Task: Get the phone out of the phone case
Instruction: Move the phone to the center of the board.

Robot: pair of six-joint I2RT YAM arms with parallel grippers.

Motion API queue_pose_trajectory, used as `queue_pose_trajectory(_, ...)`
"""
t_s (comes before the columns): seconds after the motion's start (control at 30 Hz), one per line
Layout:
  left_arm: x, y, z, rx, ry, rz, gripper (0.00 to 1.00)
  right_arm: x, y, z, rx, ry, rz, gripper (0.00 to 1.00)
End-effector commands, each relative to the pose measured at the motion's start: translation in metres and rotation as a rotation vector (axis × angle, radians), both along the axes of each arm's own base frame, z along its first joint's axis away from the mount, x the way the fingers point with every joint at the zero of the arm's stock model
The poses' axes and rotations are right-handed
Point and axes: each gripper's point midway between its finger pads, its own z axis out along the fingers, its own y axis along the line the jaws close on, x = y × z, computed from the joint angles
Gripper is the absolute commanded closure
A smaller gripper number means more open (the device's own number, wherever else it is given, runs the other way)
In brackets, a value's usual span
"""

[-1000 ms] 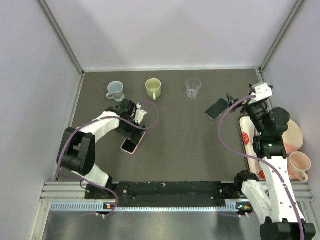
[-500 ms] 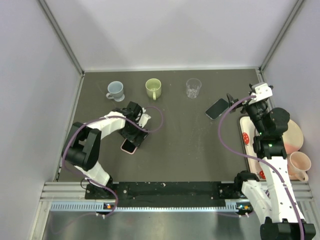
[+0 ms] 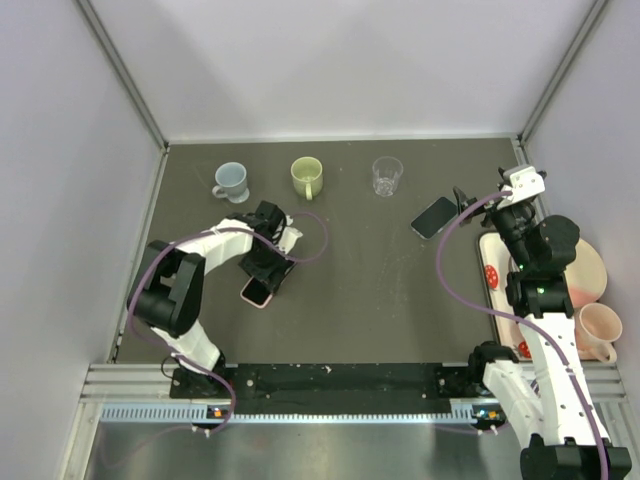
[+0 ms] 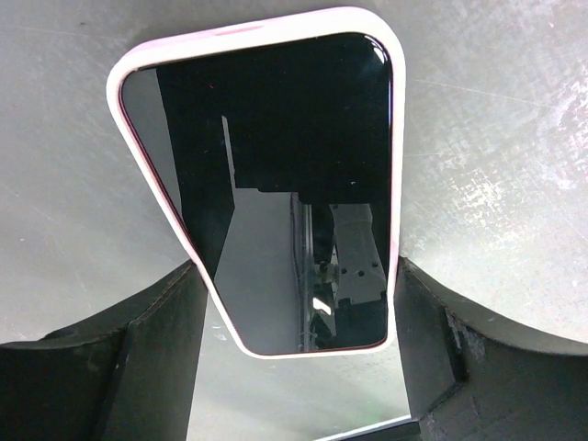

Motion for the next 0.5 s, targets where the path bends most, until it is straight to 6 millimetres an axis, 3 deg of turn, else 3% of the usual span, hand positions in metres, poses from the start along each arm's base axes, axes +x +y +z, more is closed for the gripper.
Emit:
queue_pose_trajectory(0.0,0.015,-0.029,-0.002,-0.082,-0.02,-0.111,0.87,-0.004,0.004,0.013,-0.01,-0.054,0.016,0.01)
queue_pose_trajectory(0.13,0.034,-0.047,0.009,-0.101,-0.081,-0.172,1.0,-0.003,0.004,0.011,-0.013,-0.05,0.017,0.01)
queue_pose_trajectory(0.3,0.05,-0.083,0.019,-0.136,-0.136,-0.308,1.0,-0.002,0.004,0.01,-0.015,-0.048,0.015,0.01)
queue_pose_trajectory(0.47,0.045,-0.126,0.025,-0.209,-0.132,-0.469,1.0,-0.001,0.004,0.008,-0.016,-0.042,0.014,0.01)
